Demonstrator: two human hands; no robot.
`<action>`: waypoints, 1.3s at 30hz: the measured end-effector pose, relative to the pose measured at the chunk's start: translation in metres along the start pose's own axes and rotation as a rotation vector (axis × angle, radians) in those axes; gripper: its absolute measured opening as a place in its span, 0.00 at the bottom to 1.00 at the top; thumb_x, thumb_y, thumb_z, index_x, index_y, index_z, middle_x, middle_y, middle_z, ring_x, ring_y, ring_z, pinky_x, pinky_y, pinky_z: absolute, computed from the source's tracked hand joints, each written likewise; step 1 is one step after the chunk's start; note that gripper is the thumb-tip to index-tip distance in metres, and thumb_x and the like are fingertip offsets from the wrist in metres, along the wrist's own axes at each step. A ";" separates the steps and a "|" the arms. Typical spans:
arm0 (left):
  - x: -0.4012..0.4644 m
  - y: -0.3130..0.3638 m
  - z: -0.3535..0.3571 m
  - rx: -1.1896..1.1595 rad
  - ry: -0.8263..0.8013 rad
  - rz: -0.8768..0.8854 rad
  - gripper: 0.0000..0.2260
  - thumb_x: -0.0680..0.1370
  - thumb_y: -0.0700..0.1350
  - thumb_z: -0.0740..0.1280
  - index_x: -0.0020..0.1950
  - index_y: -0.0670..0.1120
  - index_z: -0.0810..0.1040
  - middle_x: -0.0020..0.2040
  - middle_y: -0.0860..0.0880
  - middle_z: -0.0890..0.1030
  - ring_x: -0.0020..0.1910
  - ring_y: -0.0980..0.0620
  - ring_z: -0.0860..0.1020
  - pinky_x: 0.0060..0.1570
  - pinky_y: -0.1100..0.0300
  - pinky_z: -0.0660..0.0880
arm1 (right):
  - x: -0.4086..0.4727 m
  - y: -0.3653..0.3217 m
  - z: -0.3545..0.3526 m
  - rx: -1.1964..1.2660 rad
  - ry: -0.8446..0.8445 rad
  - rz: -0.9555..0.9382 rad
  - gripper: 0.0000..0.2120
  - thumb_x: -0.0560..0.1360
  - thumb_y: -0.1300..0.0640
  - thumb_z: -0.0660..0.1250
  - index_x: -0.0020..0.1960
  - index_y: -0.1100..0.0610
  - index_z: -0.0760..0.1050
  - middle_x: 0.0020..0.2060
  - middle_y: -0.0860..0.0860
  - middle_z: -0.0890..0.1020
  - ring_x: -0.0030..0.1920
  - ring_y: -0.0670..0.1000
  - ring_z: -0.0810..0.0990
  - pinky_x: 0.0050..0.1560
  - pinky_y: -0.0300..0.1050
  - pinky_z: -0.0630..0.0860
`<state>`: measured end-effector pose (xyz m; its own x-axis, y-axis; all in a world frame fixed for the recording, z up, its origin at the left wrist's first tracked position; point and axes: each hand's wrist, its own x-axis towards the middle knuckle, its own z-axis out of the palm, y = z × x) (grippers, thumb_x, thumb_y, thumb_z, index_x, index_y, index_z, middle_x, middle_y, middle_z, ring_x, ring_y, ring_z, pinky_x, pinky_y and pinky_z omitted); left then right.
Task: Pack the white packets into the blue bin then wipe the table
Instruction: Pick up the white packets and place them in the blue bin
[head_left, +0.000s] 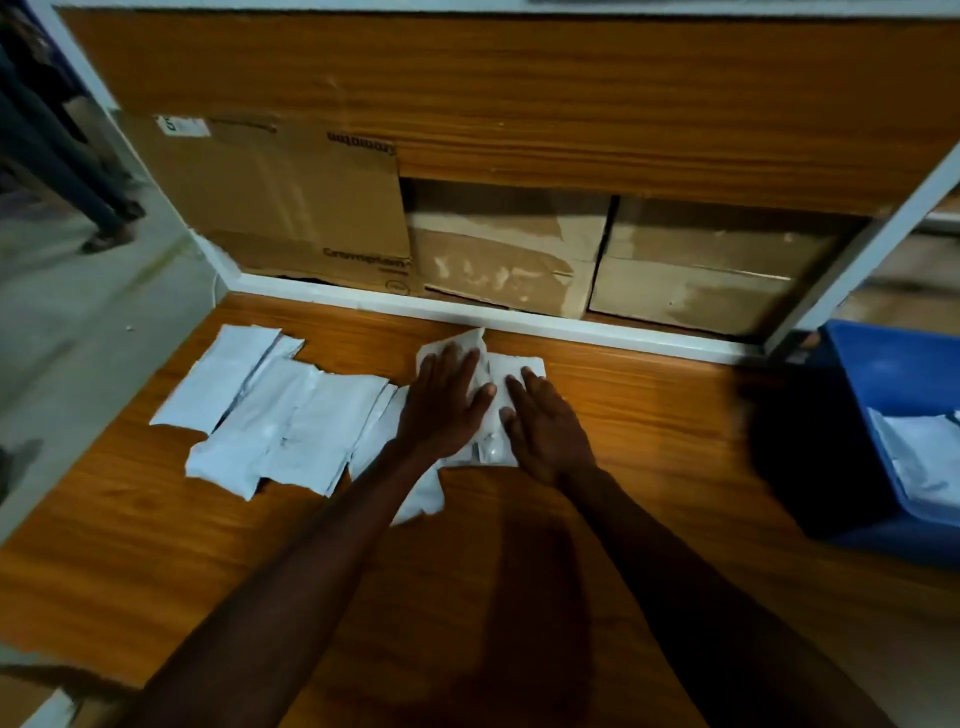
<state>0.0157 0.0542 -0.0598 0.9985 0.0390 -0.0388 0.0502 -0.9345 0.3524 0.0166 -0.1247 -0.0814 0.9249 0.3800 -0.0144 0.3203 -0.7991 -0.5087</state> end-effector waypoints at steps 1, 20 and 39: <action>0.002 -0.008 0.002 0.026 0.002 0.033 0.29 0.81 0.63 0.50 0.80 0.57 0.49 0.81 0.49 0.49 0.79 0.43 0.46 0.75 0.46 0.47 | 0.002 0.003 0.000 -0.022 0.002 -0.010 0.32 0.81 0.38 0.42 0.81 0.50 0.55 0.81 0.54 0.55 0.80 0.58 0.53 0.77 0.62 0.55; 0.011 -0.028 0.011 -0.152 0.118 0.117 0.27 0.79 0.47 0.65 0.77 0.50 0.62 0.79 0.49 0.56 0.78 0.42 0.49 0.74 0.44 0.55 | 0.018 -0.005 0.018 0.016 0.022 0.076 0.31 0.80 0.39 0.49 0.81 0.47 0.53 0.81 0.57 0.48 0.80 0.64 0.44 0.78 0.63 0.46; -0.018 0.065 -0.025 -0.175 0.253 0.330 0.26 0.78 0.53 0.60 0.76 0.50 0.65 0.78 0.49 0.60 0.78 0.45 0.52 0.72 0.50 0.50 | -0.071 0.017 -0.086 0.035 0.475 0.005 0.25 0.76 0.47 0.61 0.69 0.58 0.76 0.76 0.62 0.65 0.75 0.66 0.65 0.76 0.57 0.59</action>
<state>0.0011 0.0015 -0.0129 0.9347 -0.1455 0.3243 -0.2905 -0.8385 0.4610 -0.0261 -0.2055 -0.0150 0.9204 0.1142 0.3740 0.3157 -0.7812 -0.5385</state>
